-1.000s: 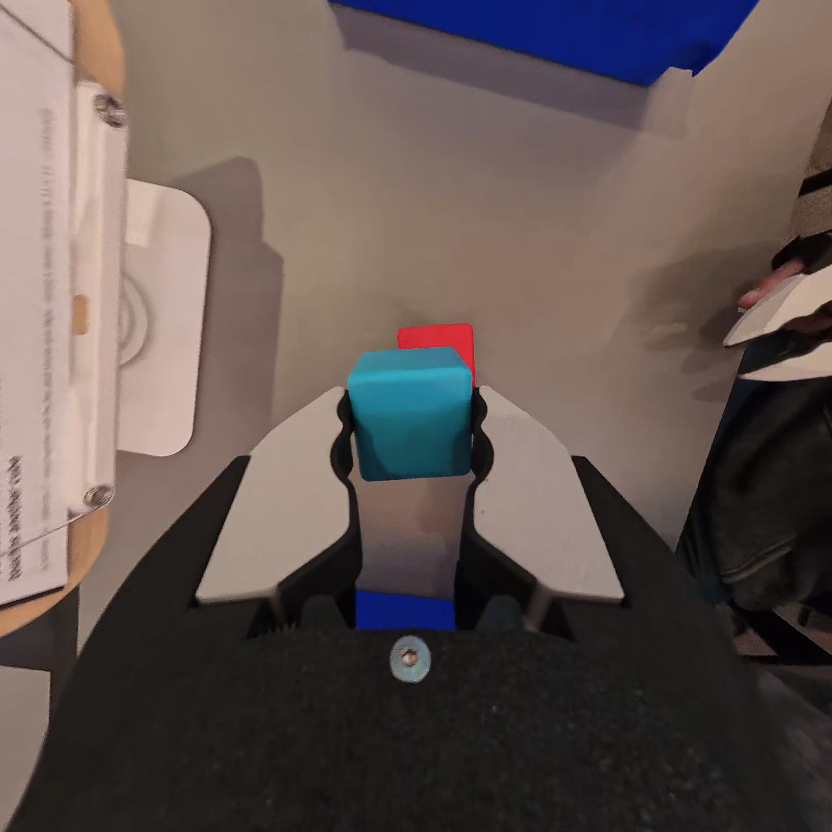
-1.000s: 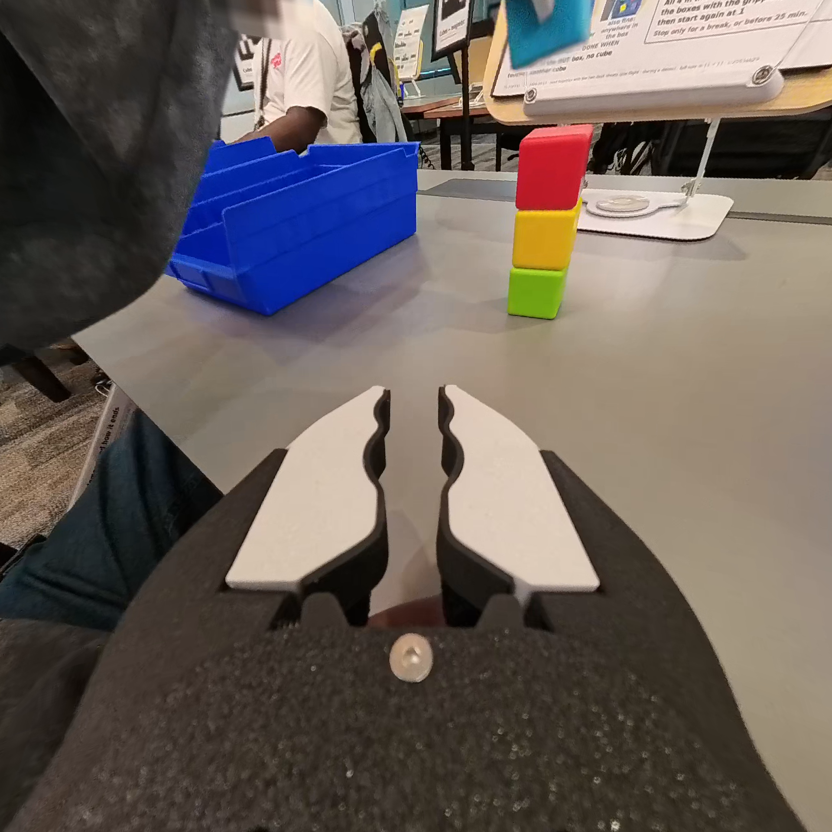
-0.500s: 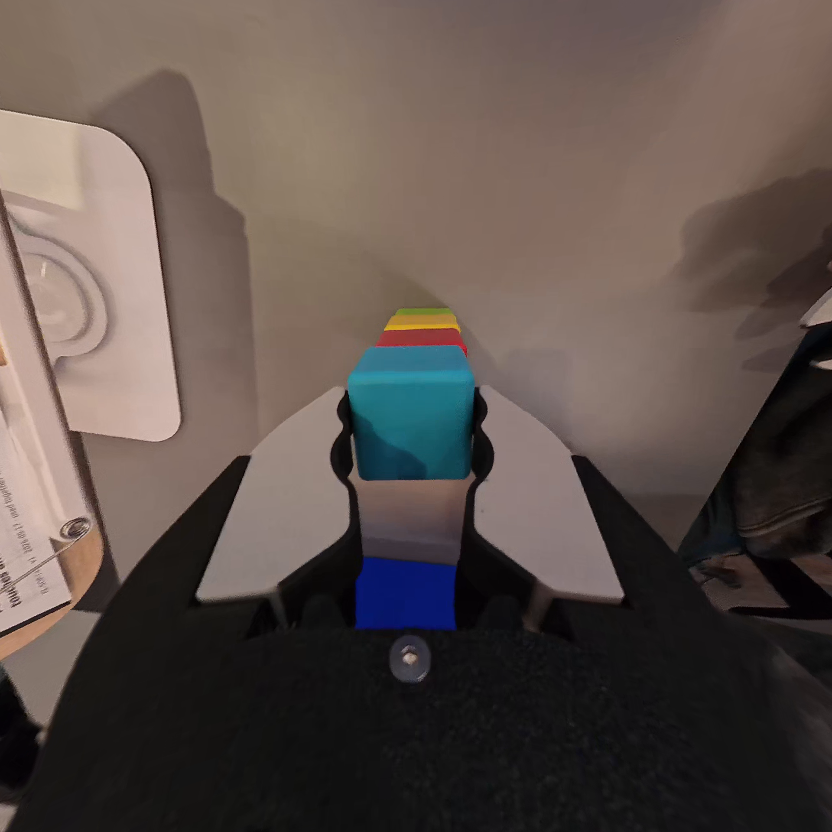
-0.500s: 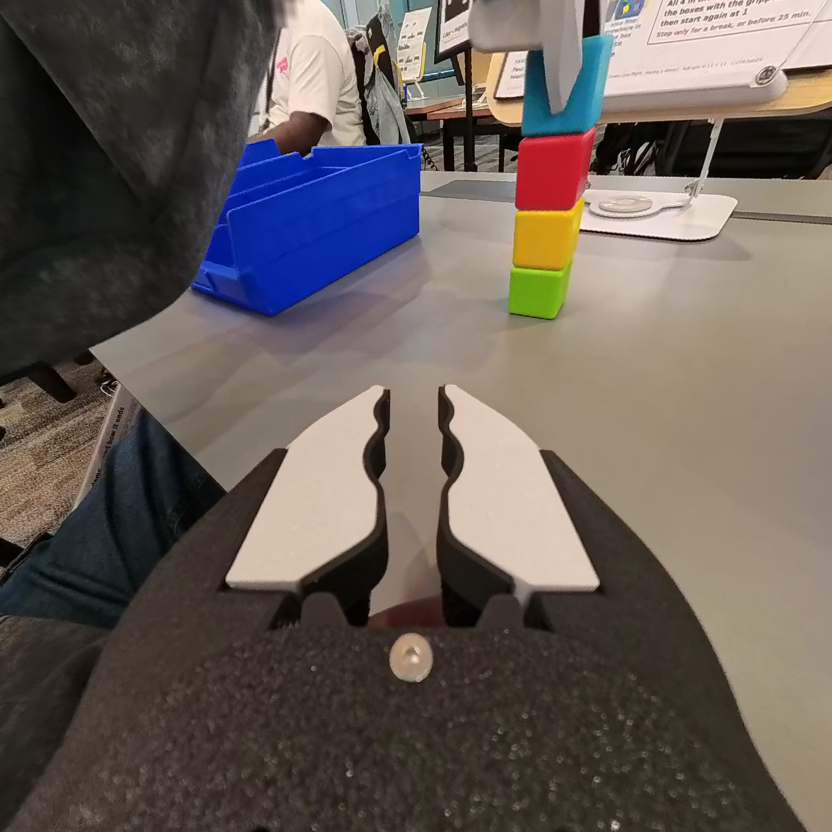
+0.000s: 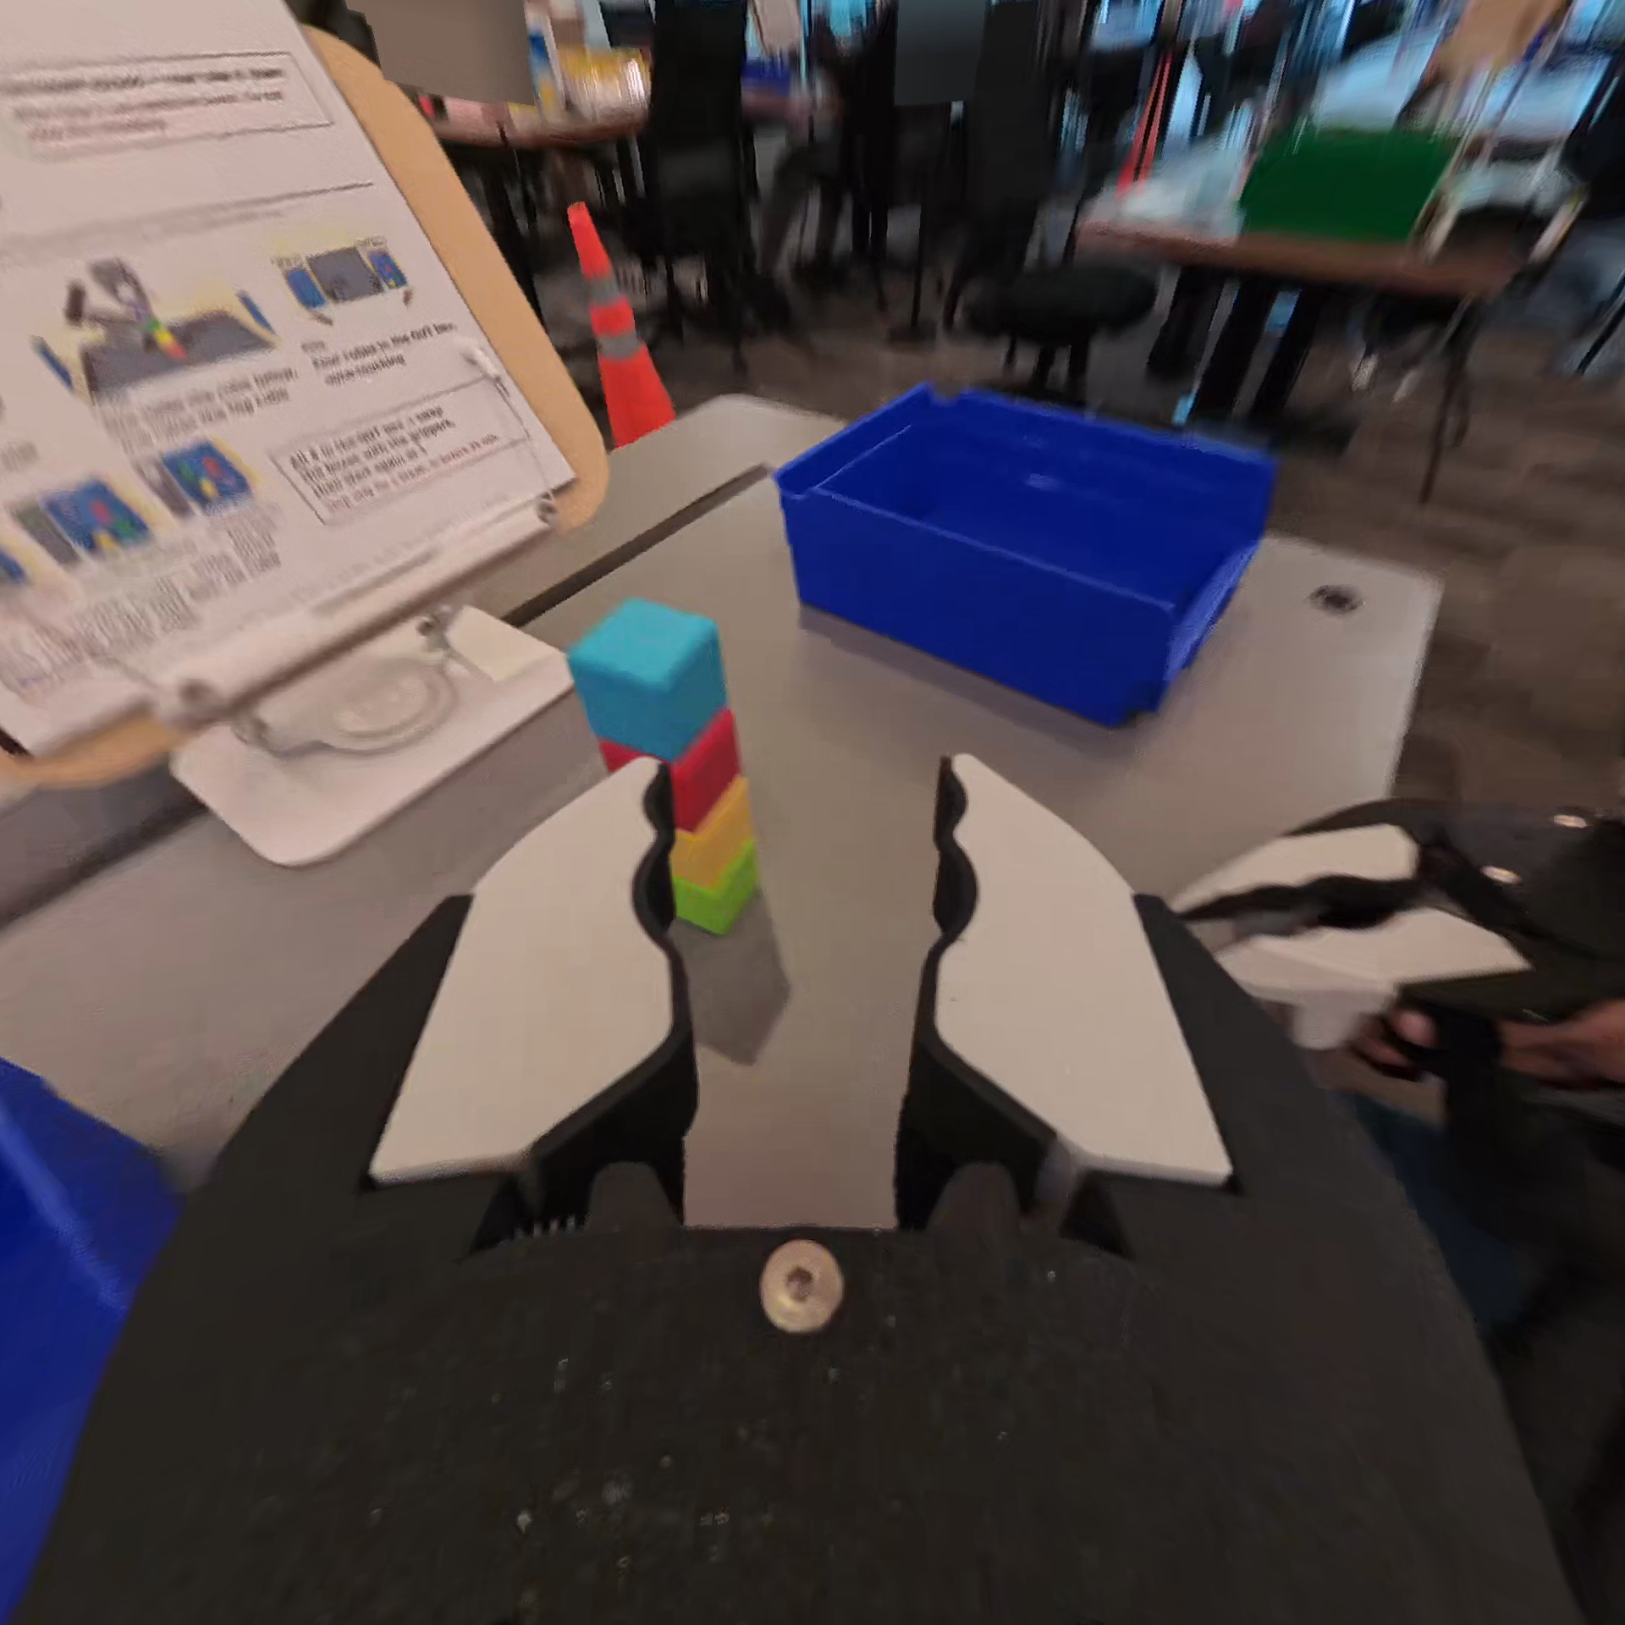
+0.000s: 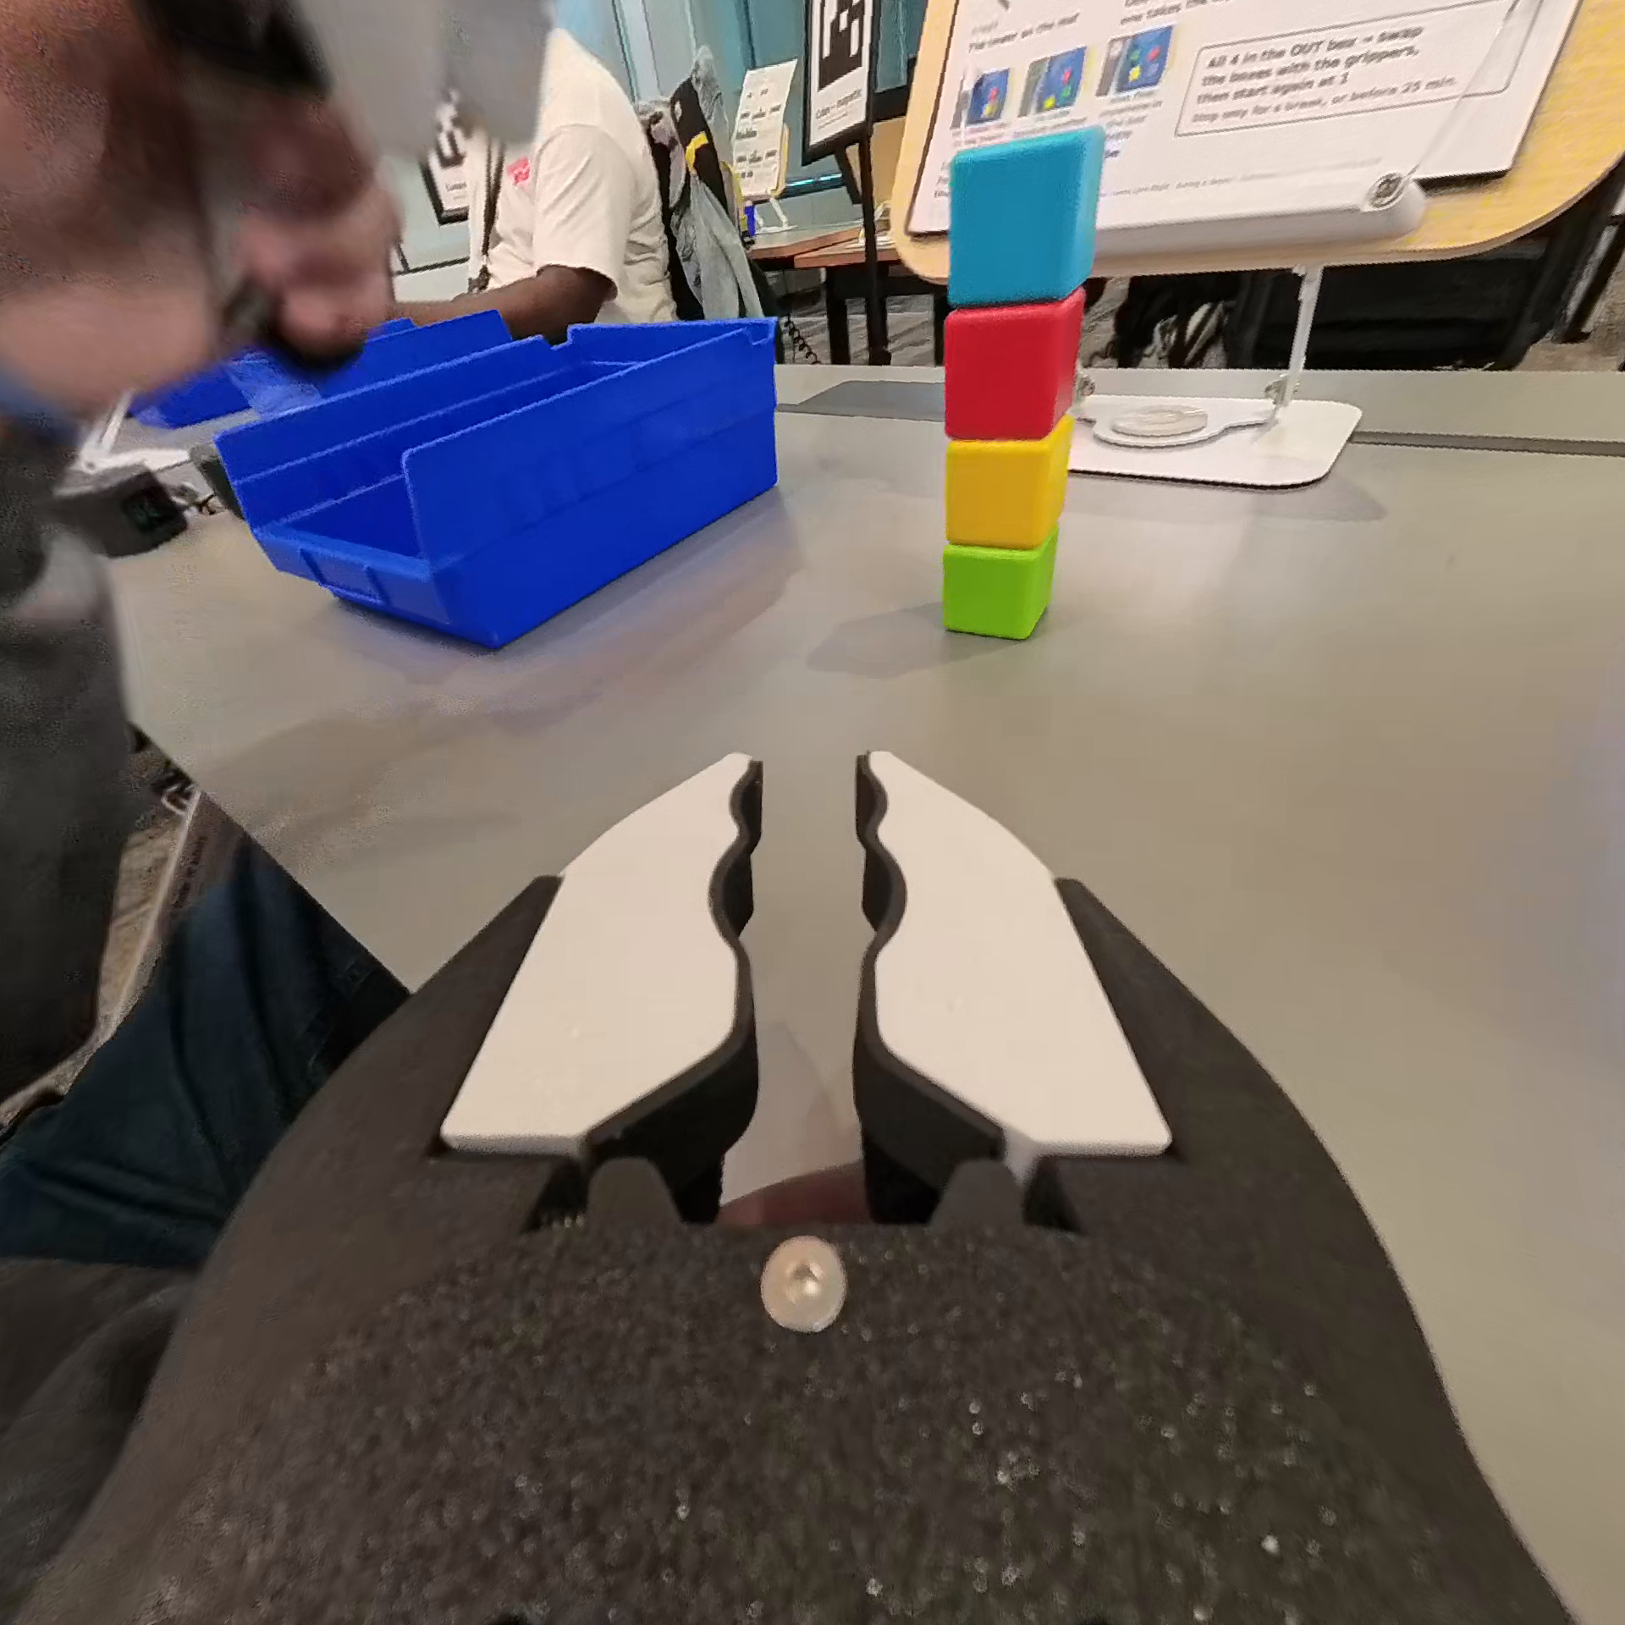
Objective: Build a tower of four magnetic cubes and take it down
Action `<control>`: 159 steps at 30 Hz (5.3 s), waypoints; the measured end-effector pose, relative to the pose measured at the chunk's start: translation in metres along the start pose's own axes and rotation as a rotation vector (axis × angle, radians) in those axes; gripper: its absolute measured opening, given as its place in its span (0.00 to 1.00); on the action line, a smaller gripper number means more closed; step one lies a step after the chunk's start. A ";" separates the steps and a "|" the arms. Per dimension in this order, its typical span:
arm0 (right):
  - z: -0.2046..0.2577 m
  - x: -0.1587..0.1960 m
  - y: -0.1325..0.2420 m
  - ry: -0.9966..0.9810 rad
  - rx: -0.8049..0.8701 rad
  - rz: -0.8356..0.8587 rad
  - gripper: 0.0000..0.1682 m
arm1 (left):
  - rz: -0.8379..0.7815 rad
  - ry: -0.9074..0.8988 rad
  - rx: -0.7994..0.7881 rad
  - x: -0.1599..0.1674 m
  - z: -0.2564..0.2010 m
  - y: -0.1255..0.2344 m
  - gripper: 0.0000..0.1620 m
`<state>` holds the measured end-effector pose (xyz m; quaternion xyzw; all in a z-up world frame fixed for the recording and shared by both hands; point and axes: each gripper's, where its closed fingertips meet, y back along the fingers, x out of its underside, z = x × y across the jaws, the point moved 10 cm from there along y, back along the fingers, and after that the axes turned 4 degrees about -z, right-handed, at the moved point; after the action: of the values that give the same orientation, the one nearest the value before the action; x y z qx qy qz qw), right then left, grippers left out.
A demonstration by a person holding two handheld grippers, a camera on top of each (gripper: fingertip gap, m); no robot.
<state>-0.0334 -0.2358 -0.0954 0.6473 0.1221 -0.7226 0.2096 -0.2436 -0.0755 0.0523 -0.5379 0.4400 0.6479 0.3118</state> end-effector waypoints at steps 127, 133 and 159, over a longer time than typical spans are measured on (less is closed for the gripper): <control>-0.116 -0.242 -0.023 0.128 -0.096 -0.423 0.31 | -0.229 -0.045 0.655 0.093 0.070 -0.161 0.30; -0.204 -0.259 -0.010 0.242 0.370 -0.019 0.30 | -0.232 -0.027 0.653 0.094 0.070 -0.161 0.30; -0.416 -0.078 -0.122 -0.070 0.654 1.189 0.31 | -0.227 -0.013 0.674 0.094 0.068 -0.162 0.30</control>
<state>0.2834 0.0697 -0.0846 0.6108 -0.4860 -0.5049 0.3686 -0.1515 0.0477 -0.0750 -0.4462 0.5646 0.4308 0.5446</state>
